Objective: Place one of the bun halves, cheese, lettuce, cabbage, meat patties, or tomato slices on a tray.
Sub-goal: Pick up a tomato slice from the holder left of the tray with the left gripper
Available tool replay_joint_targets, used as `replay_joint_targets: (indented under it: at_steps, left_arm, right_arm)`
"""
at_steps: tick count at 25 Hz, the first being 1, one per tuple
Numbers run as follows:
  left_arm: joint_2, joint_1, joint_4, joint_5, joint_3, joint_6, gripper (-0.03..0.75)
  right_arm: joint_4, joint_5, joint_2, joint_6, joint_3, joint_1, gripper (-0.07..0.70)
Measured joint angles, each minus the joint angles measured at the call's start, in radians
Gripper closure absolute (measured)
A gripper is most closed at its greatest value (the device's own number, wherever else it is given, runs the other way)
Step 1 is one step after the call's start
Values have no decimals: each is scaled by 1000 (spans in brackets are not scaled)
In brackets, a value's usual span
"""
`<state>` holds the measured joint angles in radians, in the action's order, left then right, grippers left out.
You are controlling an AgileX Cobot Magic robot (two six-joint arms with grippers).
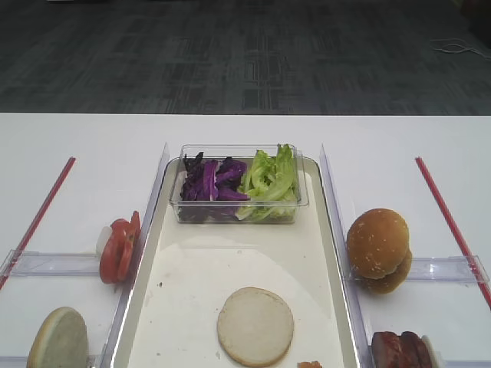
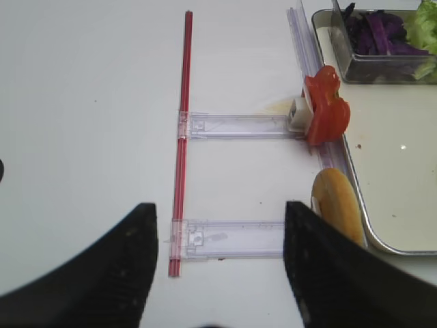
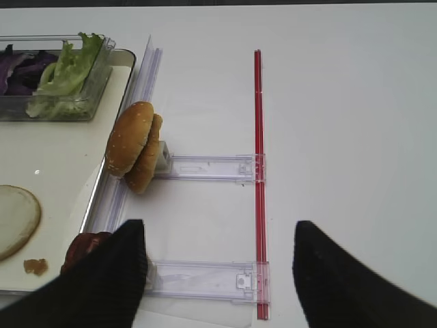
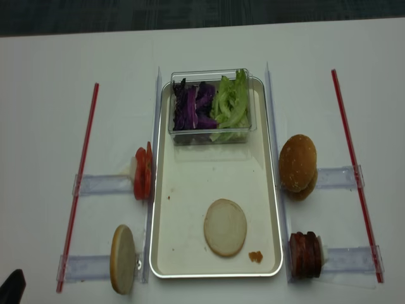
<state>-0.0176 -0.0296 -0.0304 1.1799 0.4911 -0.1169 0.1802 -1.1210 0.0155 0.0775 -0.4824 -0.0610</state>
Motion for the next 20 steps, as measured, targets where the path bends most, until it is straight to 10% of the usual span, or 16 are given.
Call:
replay_joint_targets:
  at_steps: [20]
  left_arm:
    - [197, -7, 0, -2, 0, -4, 295]
  right_arm:
    - [0, 2, 0, 0, 0, 0, 163]
